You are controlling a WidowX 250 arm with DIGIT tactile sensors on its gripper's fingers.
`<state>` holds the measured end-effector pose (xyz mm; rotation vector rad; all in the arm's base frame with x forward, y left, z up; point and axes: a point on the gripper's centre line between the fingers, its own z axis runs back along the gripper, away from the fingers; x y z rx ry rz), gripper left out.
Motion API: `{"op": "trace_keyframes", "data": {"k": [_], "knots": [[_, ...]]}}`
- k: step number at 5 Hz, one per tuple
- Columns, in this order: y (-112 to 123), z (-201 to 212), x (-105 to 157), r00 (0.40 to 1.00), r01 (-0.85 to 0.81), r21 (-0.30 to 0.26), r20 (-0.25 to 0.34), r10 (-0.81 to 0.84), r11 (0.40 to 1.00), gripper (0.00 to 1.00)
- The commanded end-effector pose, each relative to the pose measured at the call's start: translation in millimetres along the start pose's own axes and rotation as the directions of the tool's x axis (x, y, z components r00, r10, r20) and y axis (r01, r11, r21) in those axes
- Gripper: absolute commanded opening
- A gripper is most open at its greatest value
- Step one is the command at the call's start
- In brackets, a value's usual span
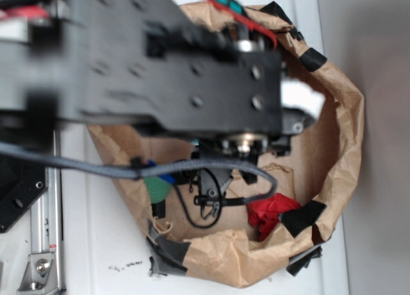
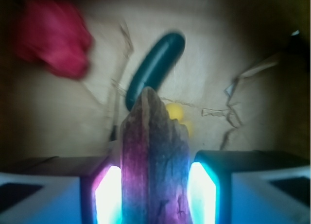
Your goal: Grab the wood chip.
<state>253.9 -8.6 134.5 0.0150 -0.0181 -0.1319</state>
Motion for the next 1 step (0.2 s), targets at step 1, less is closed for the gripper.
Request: {"op": "trace_keyframes", "data": {"k": [1], "knots": [[2.0,37.0,6.0,0.993,-0.061,0.036,0.099,0.057,0.997,0.00]]}}
